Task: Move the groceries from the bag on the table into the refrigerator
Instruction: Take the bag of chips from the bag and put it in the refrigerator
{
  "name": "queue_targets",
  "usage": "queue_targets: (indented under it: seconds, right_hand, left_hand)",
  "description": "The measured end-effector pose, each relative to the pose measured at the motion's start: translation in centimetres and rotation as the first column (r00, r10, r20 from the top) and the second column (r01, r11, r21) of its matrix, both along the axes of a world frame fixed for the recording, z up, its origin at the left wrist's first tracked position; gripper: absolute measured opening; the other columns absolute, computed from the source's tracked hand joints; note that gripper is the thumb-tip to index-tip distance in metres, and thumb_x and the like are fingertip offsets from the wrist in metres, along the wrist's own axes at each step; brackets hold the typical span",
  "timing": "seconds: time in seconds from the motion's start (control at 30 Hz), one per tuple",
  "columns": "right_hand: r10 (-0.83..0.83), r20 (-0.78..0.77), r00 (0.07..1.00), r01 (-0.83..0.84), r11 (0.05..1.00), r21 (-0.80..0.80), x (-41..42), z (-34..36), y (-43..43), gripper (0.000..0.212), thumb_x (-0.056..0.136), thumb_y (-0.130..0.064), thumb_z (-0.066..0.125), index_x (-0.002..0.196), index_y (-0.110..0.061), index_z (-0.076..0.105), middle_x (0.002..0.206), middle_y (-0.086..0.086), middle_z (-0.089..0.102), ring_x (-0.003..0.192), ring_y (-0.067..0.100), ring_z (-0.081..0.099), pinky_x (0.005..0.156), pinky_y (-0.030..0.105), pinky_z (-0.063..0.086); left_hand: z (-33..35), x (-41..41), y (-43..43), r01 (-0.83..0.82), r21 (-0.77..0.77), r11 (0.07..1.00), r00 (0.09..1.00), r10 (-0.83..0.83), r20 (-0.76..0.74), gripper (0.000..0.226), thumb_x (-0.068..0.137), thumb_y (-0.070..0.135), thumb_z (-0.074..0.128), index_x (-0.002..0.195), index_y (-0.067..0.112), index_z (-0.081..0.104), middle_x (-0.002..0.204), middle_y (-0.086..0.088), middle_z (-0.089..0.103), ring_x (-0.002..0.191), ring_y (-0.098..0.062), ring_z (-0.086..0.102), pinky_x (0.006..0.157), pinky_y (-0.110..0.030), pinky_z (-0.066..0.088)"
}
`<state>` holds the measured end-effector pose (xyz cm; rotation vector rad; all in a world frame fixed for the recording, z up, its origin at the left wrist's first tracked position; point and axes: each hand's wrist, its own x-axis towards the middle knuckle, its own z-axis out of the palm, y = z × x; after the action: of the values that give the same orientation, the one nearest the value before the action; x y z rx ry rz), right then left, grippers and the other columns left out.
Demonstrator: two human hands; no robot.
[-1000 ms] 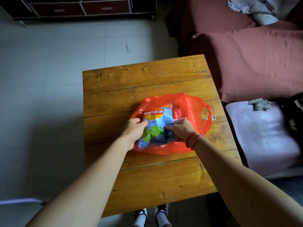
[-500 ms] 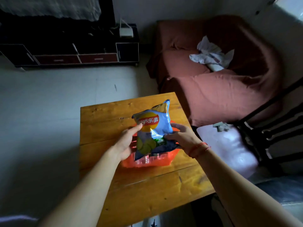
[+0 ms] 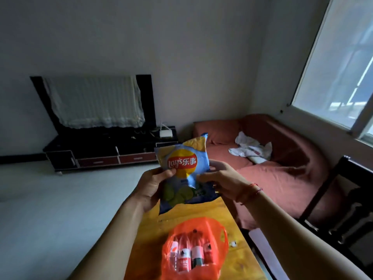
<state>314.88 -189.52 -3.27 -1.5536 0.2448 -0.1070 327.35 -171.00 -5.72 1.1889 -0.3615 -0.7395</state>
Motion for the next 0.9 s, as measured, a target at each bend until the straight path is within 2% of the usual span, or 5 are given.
queue_targets:
  seconds: [0.1, 0.23, 0.37, 0.63, 0.9]
  right_hand:
    - [0.026, 0.129, 0.991, -0.030, 0.999, 0.029, 0.1, 4.0, 1.6, 0.028, 0.090, -0.003, 0.064, 0.116, 0.003, 0.061, 0.085, 0.007, 0.074, 0.060, 0.008, 0.068, 0.047, 0.015, 0.049]
    - [0.054, 0.250, 0.967, -0.042, 0.998, -0.053, 0.9, 7.1, 2.7, 0.049, 0.076, -0.020, 0.076, 0.120, -0.004, 0.063, 0.112, 0.019, 0.071, 0.099, 0.034, 0.070, 0.084, 0.044, 0.059]
    - [0.056, 0.302, 0.952, -0.041, 0.998, -0.054, 1.5, 8.8, 3.6, 0.045, 0.079, -0.017, 0.072, 0.122, -0.009, 0.063, 0.112, 0.015, 0.072, 0.100, 0.033, 0.071, 0.081, 0.040, 0.060]
    - [0.122, 0.314, 0.941, -0.128, 0.992, -0.004, 3.3, 9.1, 6.1, 0.043, 0.079, -0.019, 0.074, 0.121, -0.012, 0.065, 0.115, 0.018, 0.071, 0.109, 0.041, 0.066, 0.097, 0.065, 0.046]
    - [0.214, 0.306, 0.927, -0.232, 0.972, 0.021, 4.7, 9.2, 8.9, 0.050, 0.078, -0.020, 0.074, 0.125, -0.011, 0.060, 0.118, 0.015, 0.070, 0.108, 0.035, 0.068, 0.096, 0.059, 0.050]
  left_hand:
    - [4.0, 0.0, 1.5, -0.047, -0.030, 0.998, 0.990, 0.051, 0.135, 0.043, 0.067, 0.013, 0.079, 0.108, 0.006, 0.069, 0.104, -0.015, 0.074, 0.094, -0.028, 0.070, 0.074, -0.036, 0.057]
    - [8.3, -0.6, 3.4, -0.118, -0.097, 0.988, 0.946, 0.142, 0.292, 0.040, 0.065, 0.009, 0.074, 0.105, 0.009, 0.069, 0.098, -0.010, 0.076, 0.087, -0.024, 0.073, 0.067, -0.030, 0.058]
    - [10.6, -1.1, 5.6, -0.181, -0.122, 0.976, 0.897, 0.215, 0.387, 0.041, 0.064, 0.009, 0.076, 0.105, 0.007, 0.070, 0.101, -0.014, 0.075, 0.090, -0.031, 0.073, 0.069, -0.035, 0.059]
    - [11.8, -1.9, 9.4, -0.277, -0.149, 0.949, 0.848, 0.314, 0.428, 0.047, 0.065, 0.011, 0.078, 0.110, 0.001, 0.068, 0.107, -0.018, 0.073, 0.097, -0.036, 0.070, 0.076, -0.042, 0.058]
    - [12.1, -2.6, 12.9, -0.319, -0.141, 0.937, 0.822, 0.348, 0.451, 0.046, 0.061, 0.018, 0.082, 0.105, 0.011, 0.071, 0.108, -0.015, 0.073, 0.100, -0.033, 0.070, 0.080, -0.042, 0.058]
